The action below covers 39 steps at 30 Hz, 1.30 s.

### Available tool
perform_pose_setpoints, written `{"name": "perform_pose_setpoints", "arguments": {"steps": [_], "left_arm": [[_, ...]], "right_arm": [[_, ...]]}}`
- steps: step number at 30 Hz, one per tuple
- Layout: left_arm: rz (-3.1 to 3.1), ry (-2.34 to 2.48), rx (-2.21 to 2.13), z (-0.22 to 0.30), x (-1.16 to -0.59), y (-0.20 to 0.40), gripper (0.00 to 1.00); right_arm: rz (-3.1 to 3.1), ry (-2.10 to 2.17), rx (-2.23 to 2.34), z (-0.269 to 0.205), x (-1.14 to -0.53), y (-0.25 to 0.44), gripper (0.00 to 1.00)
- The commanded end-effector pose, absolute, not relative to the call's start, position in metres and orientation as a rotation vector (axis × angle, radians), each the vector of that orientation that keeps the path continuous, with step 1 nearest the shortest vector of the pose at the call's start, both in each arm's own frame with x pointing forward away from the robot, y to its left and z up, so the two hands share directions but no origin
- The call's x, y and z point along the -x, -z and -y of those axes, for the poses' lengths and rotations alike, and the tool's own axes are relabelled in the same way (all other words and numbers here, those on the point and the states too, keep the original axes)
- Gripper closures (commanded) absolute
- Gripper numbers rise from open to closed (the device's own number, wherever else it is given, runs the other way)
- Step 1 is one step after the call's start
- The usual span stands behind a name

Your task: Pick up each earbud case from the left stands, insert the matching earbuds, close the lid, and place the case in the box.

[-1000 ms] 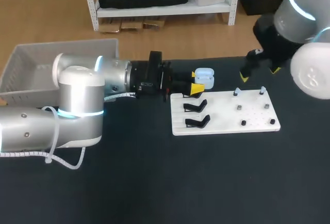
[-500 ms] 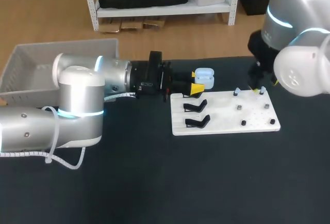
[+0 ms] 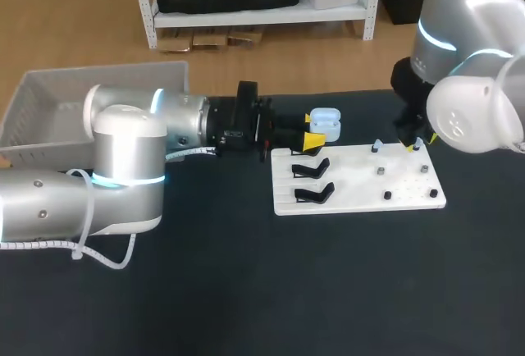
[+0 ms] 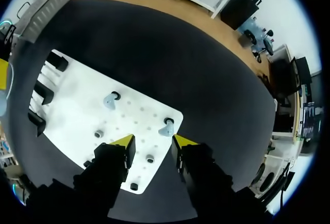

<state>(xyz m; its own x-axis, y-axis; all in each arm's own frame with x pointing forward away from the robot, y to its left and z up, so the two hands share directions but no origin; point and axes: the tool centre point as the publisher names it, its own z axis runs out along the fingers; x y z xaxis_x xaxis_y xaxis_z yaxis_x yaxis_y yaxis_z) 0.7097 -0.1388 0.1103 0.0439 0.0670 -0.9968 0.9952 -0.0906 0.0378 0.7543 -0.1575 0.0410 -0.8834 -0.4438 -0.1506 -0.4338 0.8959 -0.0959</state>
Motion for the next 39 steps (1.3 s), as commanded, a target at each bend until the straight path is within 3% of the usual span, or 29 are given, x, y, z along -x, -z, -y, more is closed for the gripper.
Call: {"name": "perform_pose_setpoints", "arguments": {"steps": [1, 17, 39], "left_arm": [[-1.182, 1.207, -1.341, 0.139, -0.709, -0.109, 1.0], [-1.182, 1.207, -1.341, 0.139, -0.709, -0.109, 1.0], [-1.182, 1.207, -1.341, 0.139, -0.709, -0.109, 1.0]], "right_arm": [[-2.897, 0.102, 0.665, 0.157, -0.761, -0.038, 0.56], [-2.893, 0.157, 0.64, 0.164, -0.762, -0.03, 0.6], [-2.89, 0.205, 0.619, 0.167, -0.763, -0.022, 0.74]]}}
